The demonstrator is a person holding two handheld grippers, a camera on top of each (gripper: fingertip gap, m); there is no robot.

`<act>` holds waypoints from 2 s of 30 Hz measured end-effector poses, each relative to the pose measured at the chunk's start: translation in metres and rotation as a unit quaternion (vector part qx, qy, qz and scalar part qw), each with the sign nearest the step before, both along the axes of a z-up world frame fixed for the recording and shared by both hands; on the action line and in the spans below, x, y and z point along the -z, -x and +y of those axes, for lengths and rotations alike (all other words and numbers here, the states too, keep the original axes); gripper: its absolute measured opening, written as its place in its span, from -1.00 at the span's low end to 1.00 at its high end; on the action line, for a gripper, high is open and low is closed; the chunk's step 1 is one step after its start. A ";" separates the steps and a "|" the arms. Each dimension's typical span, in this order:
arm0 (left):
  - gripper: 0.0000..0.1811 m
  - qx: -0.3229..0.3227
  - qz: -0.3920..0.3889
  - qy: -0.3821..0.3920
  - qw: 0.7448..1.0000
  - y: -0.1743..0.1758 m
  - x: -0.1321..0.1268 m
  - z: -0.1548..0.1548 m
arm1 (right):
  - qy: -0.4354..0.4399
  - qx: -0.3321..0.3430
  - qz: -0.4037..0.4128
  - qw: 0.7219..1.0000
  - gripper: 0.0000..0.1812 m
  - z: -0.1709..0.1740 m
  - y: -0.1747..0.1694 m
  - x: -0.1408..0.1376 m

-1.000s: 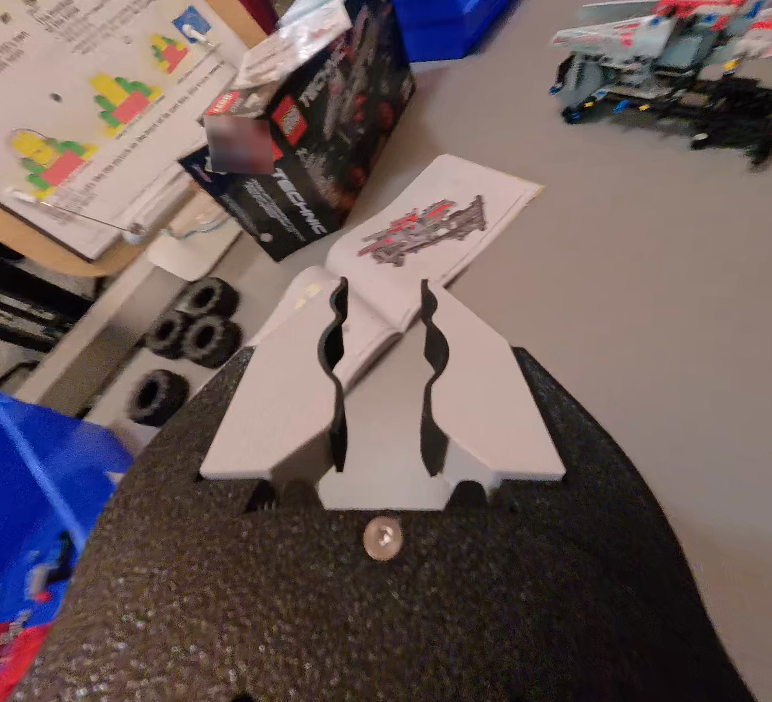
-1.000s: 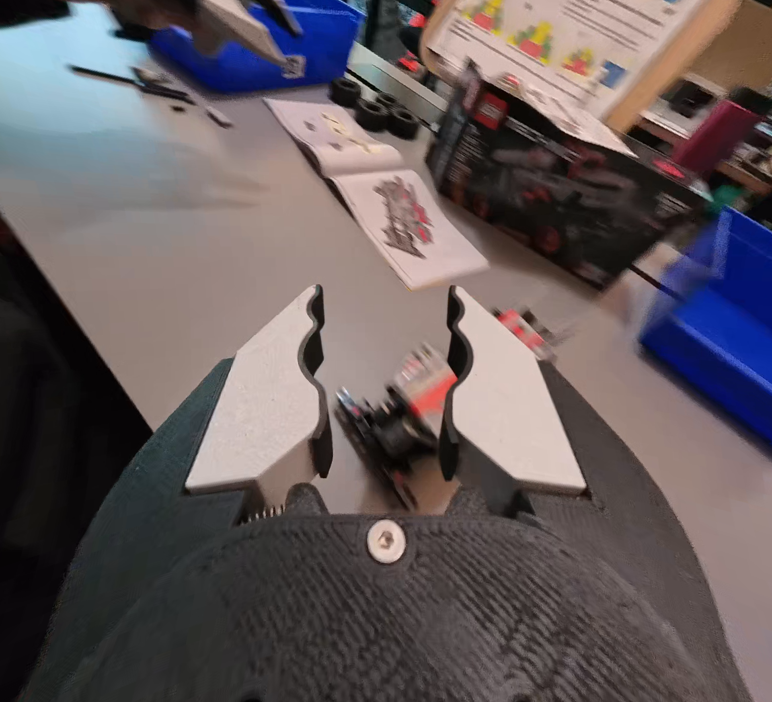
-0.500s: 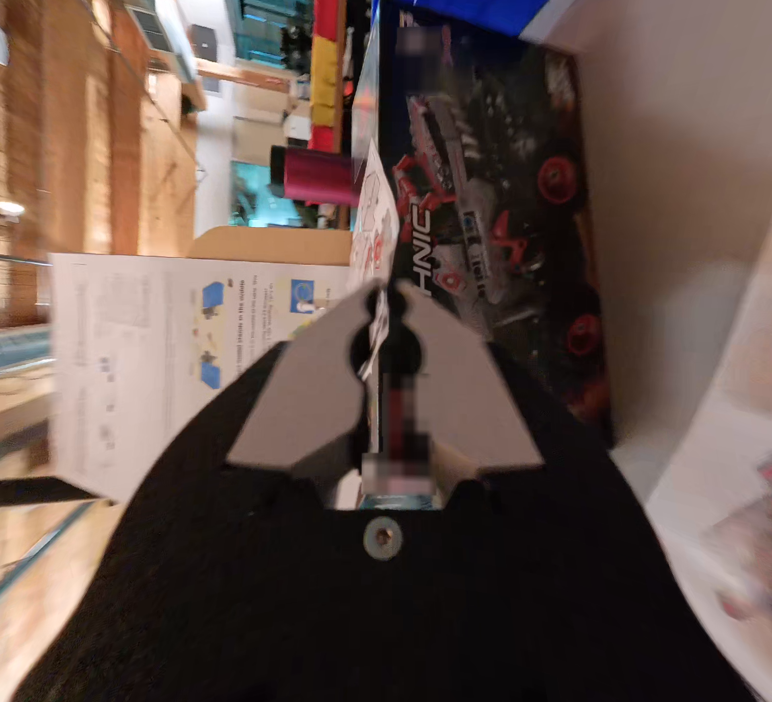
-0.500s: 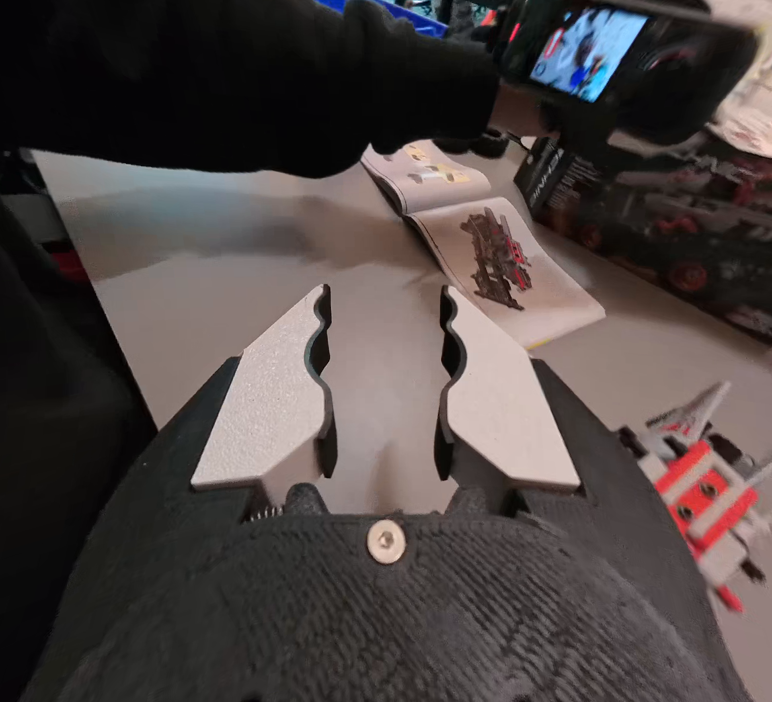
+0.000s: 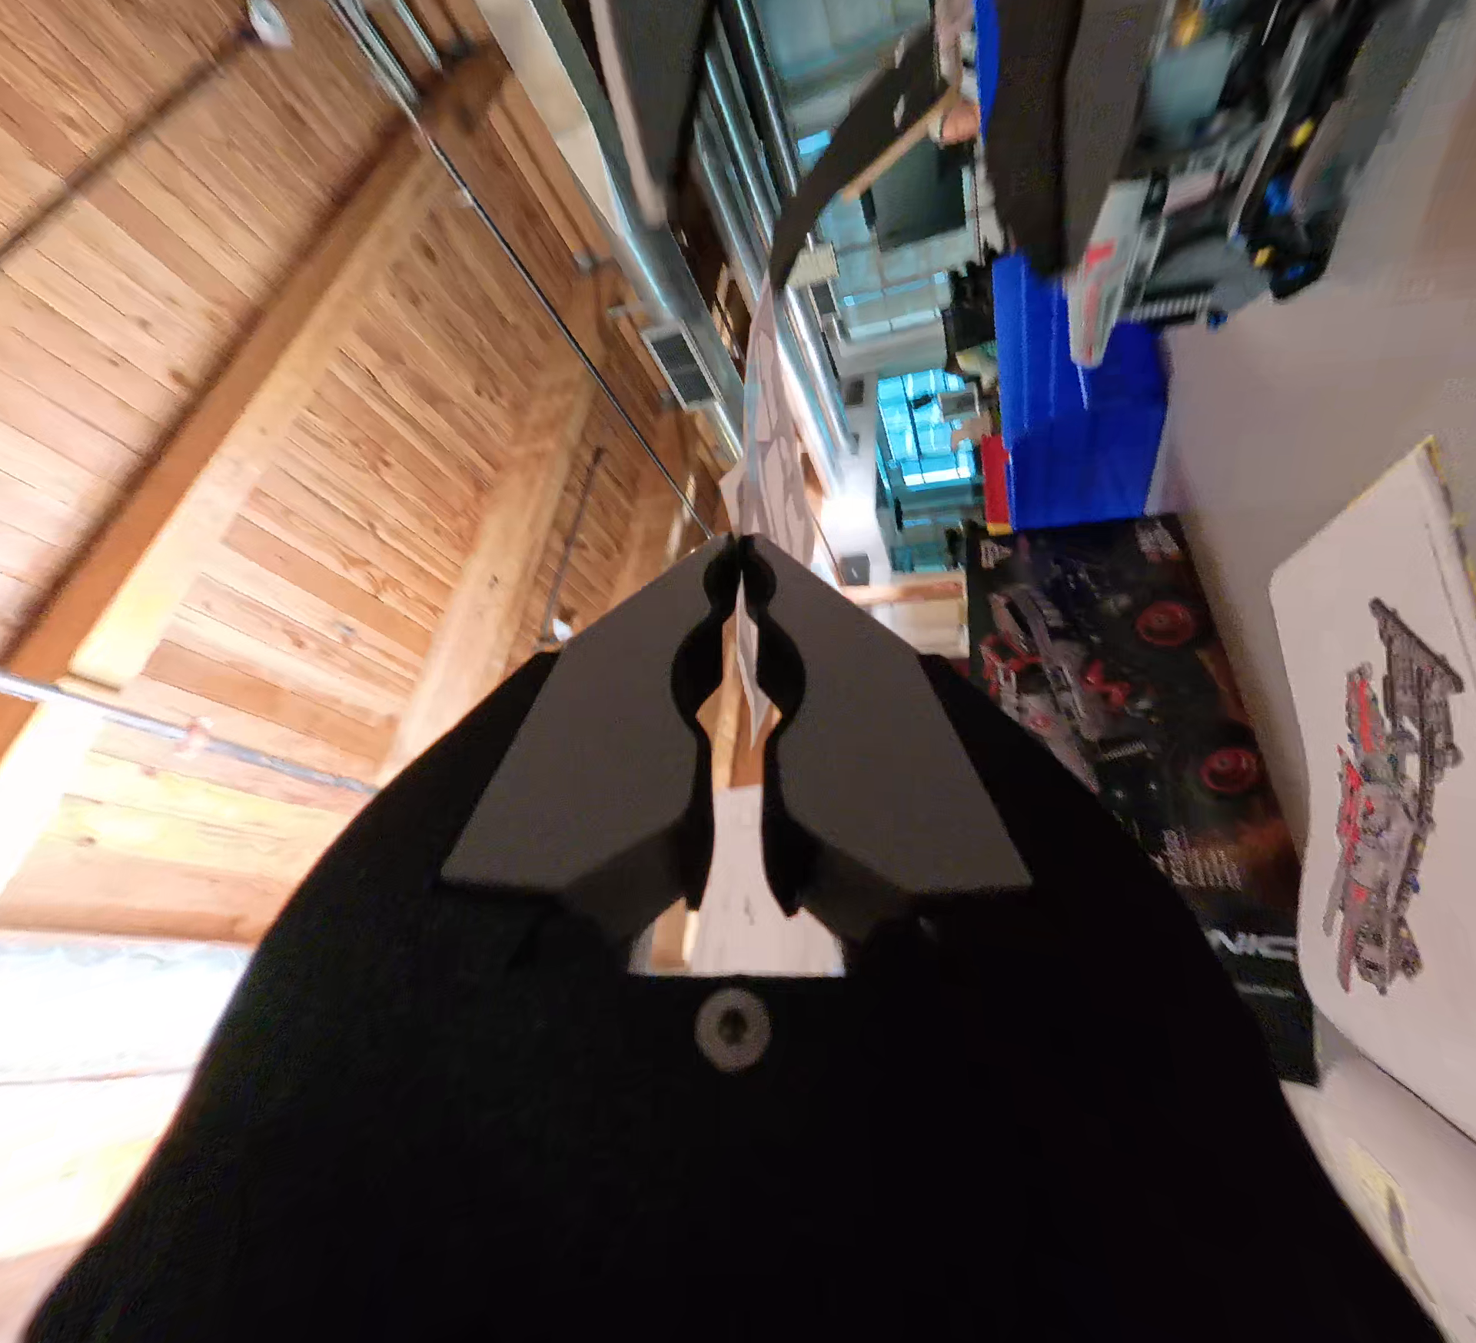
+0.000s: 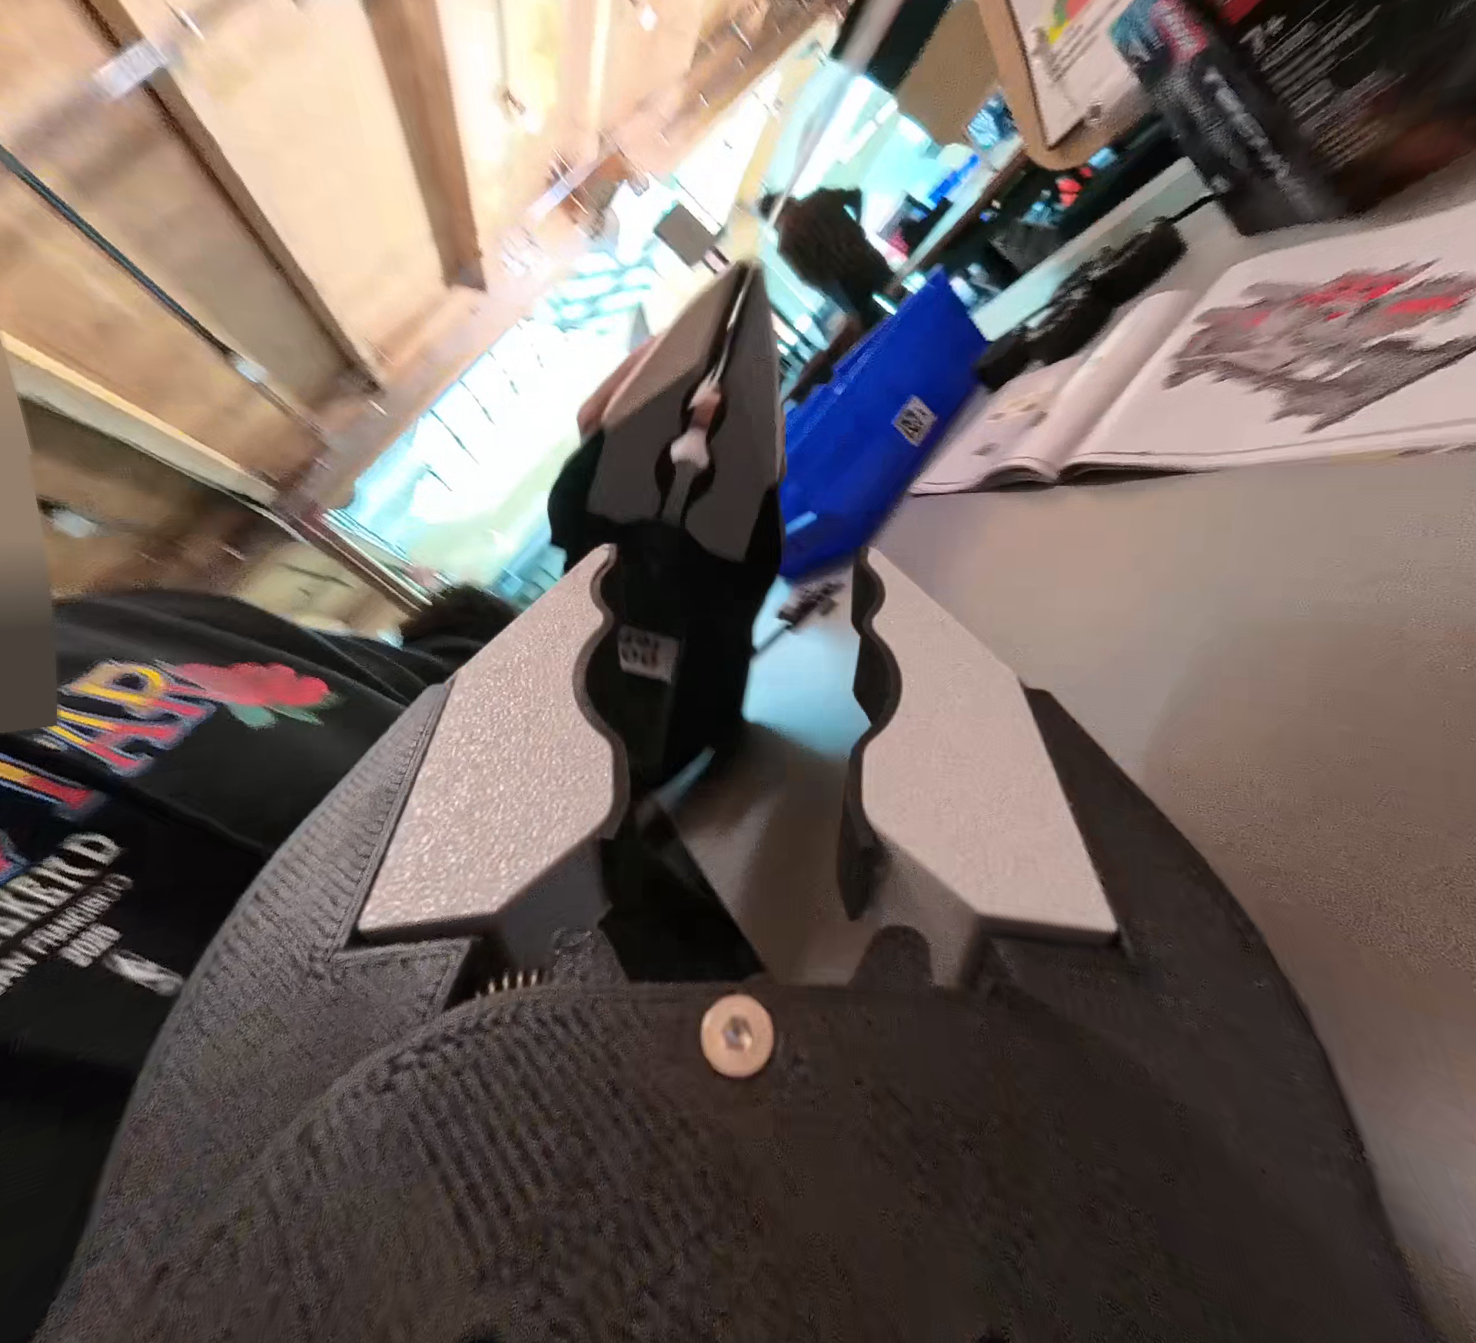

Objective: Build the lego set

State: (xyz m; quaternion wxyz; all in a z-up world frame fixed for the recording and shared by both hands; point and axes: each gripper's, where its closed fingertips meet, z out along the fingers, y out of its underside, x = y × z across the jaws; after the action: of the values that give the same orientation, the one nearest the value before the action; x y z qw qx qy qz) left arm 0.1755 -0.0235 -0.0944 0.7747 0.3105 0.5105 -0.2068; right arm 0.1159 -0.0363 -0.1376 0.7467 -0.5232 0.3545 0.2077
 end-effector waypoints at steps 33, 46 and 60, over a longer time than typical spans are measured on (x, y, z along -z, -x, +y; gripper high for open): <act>-0.61 0.233 0.843 0.388 0.290 0.012 0.009 0.000 | -0.102 0.055 0.000 0.993 -1.00 -0.028 0.003 -0.006; -1.00 0.197 0.877 0.368 0.239 0.021 0.023 -0.018 | -0.097 0.089 0.005 0.991 -1.00 -0.051 0.005 0.002; -1.00 0.172 0.886 0.391 0.182 0.018 0.025 -0.022 | -0.074 0.101 -0.002 0.992 -0.99 -0.061 0.004 0.009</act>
State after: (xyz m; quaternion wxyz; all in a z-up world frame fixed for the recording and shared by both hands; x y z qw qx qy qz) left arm 0.1577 -0.0450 -0.1193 -0.2251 -0.3411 0.6450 -0.6457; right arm 0.1124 -0.0977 -0.1467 0.8014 -0.4280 0.3877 0.1558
